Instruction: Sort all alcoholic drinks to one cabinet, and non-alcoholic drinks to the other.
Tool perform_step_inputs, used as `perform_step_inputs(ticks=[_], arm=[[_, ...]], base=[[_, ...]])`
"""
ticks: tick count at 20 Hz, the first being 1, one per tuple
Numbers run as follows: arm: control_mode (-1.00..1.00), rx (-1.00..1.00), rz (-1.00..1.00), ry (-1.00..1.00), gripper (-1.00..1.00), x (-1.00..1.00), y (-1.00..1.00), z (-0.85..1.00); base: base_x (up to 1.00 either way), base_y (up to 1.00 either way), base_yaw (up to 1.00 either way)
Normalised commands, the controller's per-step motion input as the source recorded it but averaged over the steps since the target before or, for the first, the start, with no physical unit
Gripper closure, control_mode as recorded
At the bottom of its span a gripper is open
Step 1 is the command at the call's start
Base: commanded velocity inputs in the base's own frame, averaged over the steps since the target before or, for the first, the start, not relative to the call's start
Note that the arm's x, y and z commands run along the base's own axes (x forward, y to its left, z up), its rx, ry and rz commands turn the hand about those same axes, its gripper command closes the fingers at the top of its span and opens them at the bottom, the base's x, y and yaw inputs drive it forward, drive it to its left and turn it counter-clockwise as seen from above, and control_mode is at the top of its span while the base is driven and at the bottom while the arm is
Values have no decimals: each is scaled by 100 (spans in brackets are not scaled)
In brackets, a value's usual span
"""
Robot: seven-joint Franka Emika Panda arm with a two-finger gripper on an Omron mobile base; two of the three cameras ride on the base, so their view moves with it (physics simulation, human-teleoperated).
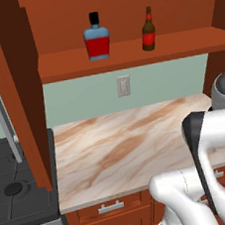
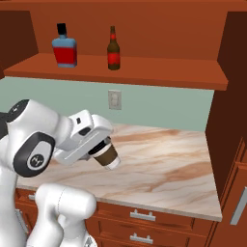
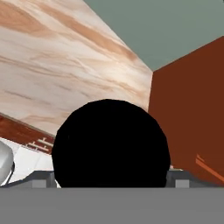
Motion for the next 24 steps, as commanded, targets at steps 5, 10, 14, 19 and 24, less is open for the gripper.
perform_step_inputs(ticks=[5, 10, 14, 19, 24], arm=[[-100, 5, 4, -17, 100, -38, 16, 13], [-100, 6, 2, -14, 100, -23, 20, 13], [-100, 6, 2, -12, 100, -16, 22, 15], [-100, 5, 2, -9, 100, -12, 24, 13], [-100, 5, 2, -5, 100, -6, 21, 18]], base=[[0, 0, 0], [0, 0, 0], [0, 0, 0], [0, 0, 0], [0, 0, 0]])
